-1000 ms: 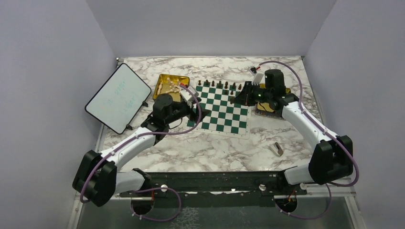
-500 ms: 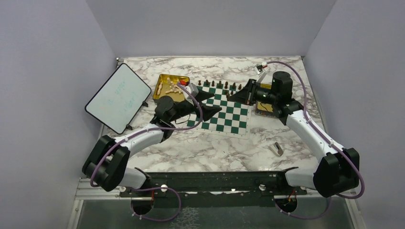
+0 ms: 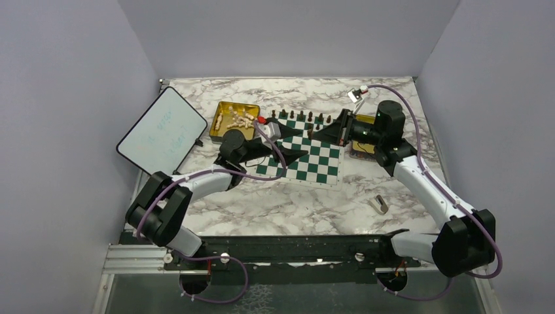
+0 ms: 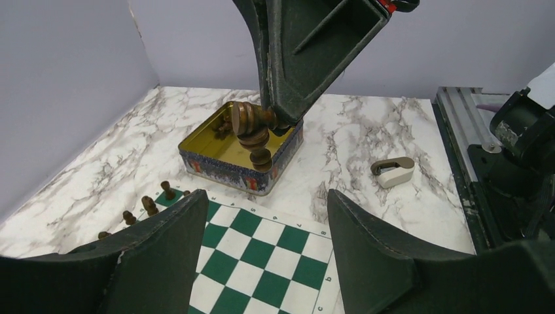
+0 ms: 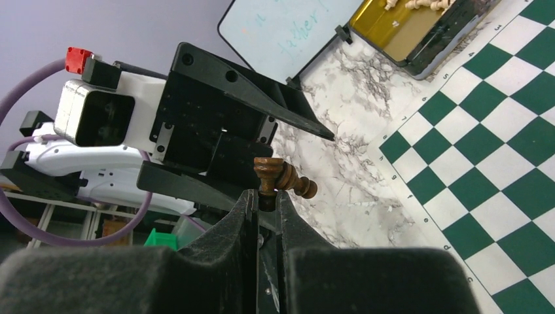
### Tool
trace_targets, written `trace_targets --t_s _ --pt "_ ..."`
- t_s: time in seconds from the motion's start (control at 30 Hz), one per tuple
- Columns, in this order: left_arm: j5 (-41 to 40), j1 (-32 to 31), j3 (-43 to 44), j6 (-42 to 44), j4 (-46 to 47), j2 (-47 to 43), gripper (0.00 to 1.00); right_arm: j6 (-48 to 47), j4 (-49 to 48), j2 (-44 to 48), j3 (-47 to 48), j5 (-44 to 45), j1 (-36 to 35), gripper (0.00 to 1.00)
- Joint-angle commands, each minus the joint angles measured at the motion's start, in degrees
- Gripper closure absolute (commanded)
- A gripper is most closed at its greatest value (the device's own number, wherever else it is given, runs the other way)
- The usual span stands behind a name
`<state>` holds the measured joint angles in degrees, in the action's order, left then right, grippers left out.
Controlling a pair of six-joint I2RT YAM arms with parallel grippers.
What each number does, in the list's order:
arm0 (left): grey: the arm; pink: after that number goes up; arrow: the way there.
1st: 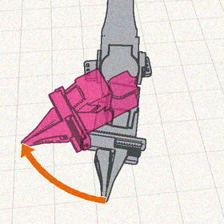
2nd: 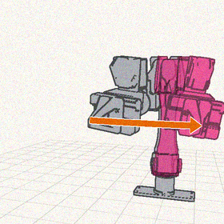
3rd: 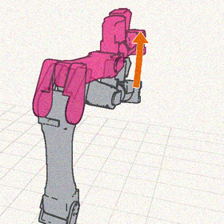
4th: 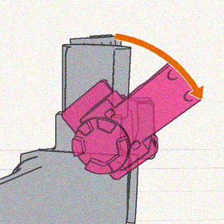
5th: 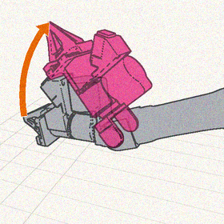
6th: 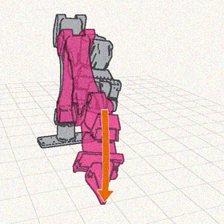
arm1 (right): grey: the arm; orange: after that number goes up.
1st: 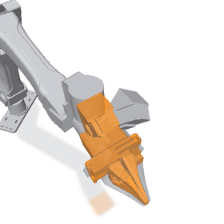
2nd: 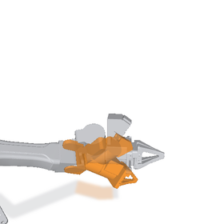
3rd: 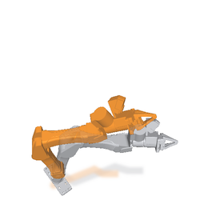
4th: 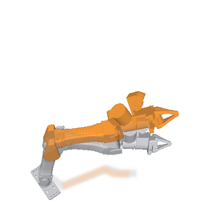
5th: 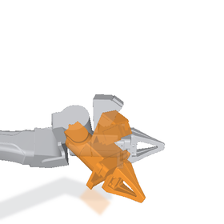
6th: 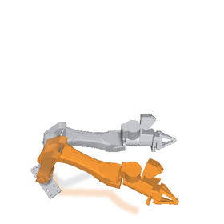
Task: Set up the chess pieces on the board
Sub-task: Pick up the chess piece from the storage box.
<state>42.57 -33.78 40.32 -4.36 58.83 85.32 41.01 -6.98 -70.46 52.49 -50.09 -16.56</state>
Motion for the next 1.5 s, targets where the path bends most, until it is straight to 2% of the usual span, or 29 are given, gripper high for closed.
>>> trace_targets --t_s 0.0,0.13,0.53,0.73,1.07,1.17,1.37,1.47 --pt "3.8 -0.2 3.1 1.6 4.7 2.1 0.32 1.9 -3.5 0.9 -0.6 -2.3 -0.6 0.89" --pt "3.8 -0.3 4.1 0.4 6.3 3.0 0.33 2.0 -3.9 0.3 -0.8 -2.3 -1.0 0.9" --pt "5.3 -0.3 4.5 -1.8 8.1 5.1 0.52 2.3 -4.8 -1.3 -0.7 -1.7 -1.8 0.89" --pt "5.6 0.1 4.0 -3.0 9.2 5.2 0.71 1.7 -4.2 -1.7 -0.9 -1.6 -1.9 0.9" --pt "1.9 2.7 -1.1 -7.6 7.9 2.9 0.93 -2.3 -0.1 -2.1 -0.7 0.0 -1.9 0.89" --pt "-0.1 3.8 -2.9 -7.9 0.6 -0.6 0.95 -8.5 9.3 -2.8 1.9 6.3 -1.9 0.89" --pt "-12.7 4.6 -3.4 1.5 -30.1 -12.2 0.94 -20.2 29.5 -8.0 8.1 16.5 -2.0 0.88" --pt "-16.4 4.6 -2.4 6.2 -39.9 -16.3 0.92 -25.4 37.6 -11.0 11.1 22.3 -2.4 0.88"
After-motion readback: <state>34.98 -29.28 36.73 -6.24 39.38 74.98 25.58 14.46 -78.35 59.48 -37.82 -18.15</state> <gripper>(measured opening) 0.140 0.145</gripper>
